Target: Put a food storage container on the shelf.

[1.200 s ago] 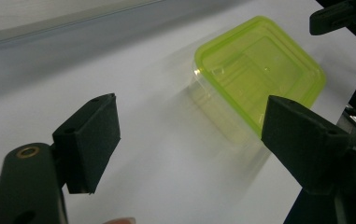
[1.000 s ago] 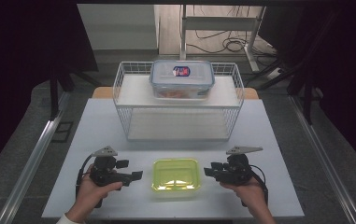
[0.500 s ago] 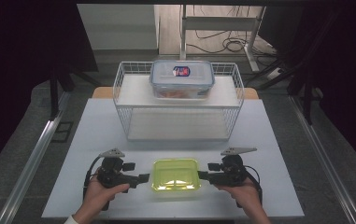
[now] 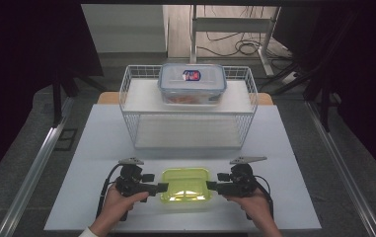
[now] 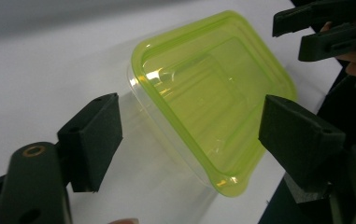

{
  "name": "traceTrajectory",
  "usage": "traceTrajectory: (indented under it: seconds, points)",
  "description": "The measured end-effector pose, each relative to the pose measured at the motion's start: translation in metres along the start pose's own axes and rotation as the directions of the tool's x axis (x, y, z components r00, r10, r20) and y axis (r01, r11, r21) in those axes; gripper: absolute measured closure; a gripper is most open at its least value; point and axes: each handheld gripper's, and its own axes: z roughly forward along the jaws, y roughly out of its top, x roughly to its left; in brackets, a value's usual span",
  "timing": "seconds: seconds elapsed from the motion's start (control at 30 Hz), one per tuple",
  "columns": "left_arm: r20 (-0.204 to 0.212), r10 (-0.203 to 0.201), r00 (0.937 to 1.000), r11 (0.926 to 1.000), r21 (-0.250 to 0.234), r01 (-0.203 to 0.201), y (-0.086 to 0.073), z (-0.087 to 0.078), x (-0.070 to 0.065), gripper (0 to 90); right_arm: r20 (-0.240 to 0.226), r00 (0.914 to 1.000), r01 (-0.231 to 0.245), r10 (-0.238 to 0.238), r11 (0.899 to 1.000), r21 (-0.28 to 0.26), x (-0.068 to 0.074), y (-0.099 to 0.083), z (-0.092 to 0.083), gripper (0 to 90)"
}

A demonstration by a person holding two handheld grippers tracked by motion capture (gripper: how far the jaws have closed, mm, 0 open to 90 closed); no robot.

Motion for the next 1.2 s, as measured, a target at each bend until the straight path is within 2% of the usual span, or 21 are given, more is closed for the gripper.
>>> traceTrajectory:
  seconds: [0.17, 0.37, 0.43, 0.5, 0.53, 0.57, 0.73, 0.9, 0.97, 1.0, 1.03, 1.2]
  points:
    - [0.021, -0.021, 0.9995, 0.9996, 0.019, 0.021, 0.0, 0.008, 0.001, 26.1, -0.001, 1.0, -0.005, 0.005, 1.0, -0.003, -0.001, -0.001, 0.001, 37.8]
    - [0.017, -0.039, 0.9991, 0.9985, 0.039, 0.039, 0.0, 0.016, 0.003, 29.7, 0.002, 1.0, -0.009, 0.009, 1.0, -0.002, -0.002, -0.001, 0.0, 37.9]
    - [0.029, -0.043, 0.9987, 0.9982, 0.043, 0.041, -0.001, 0.017, 0.004, 31.8, 0.0, 1.0, -0.01, 0.01, 1.0, -0.003, -0.002, -0.001, 0.0, 37.9]
    - [0.062, -0.081, 0.9948, 0.9959, 0.045, 0.079, -0.002, 0.019, 0.009, 36.2, -0.003, 1.0, -0.007, 0.007, 1.0, -0.001, -0.003, -0.001, 0.001, 37.9]
    - [0.061, -0.089, 0.9942, 0.9949, 0.052, 0.086, -0.003, 0.02, 0.011, 38.5, -0.002, 1.0, -0.005, 0.005, 1.0, 0.0, -0.003, -0.001, 0.002, 37.9]
    - [0.049, -0.083, 0.9954, 0.9948, 0.063, 0.08, -0.004, 0.022, 0.012, 40.2, 0.0, 1.0, -0.007, 0.007, 1.0, 0.001, -0.003, -0.001, 0.003, 37.9]
    - [0.069, -0.076, 0.9947, 0.9957, 0.057, 0.073, -0.004, 0.023, 0.011, 47.2, -0.001, 1.0, -0.006, 0.006, 1.0, 0.007, -0.003, -0.002, 0.004, 38.2]
    - [0.084, -0.091, 0.9923, 0.9951, 0.047, 0.087, -0.004, 0.021, 0.014, 53.1, -0.004, 0.9998, -0.022, 0.022, 1.0, 0.015, -0.006, -0.003, 0.006, 38.7]
    - [0.09, -0.08, 0.9927, 0.9959, 0.048, 0.076, -0.004, 0.02, 0.014, 55.3, -0.006, 0.9995, -0.031, 0.031, 0.999, 0.02, -0.008, -0.004, 0.007, 39.1]
    - [0.079, -0.072, 0.9943, 0.9964, 0.05, 0.068, -0.004, 0.02, 0.014, 57.5, -0.008, 0.9994, -0.034, 0.034, 0.999, 0.021, -0.008, -0.004, 0.008, 39.4]
    - [0.072, -0.064, 0.9954, 0.9969, 0.049, 0.061, -0.005, 0.021, 0.013, 64.3, -0.008, 0.9994, -0.034, 0.035, 0.999, 0.022, -0.008, -0.004, 0.008, 39.6]
    - [0.075, -0.062, 0.9952, 0.9971, 0.05, 0.058, -0.005, 0.021, 0.013, 63.3, -0.02, 0.9991, -0.038, 0.038, 0.999, 0.022, -0.009, -0.004, 0.007, 42.0]
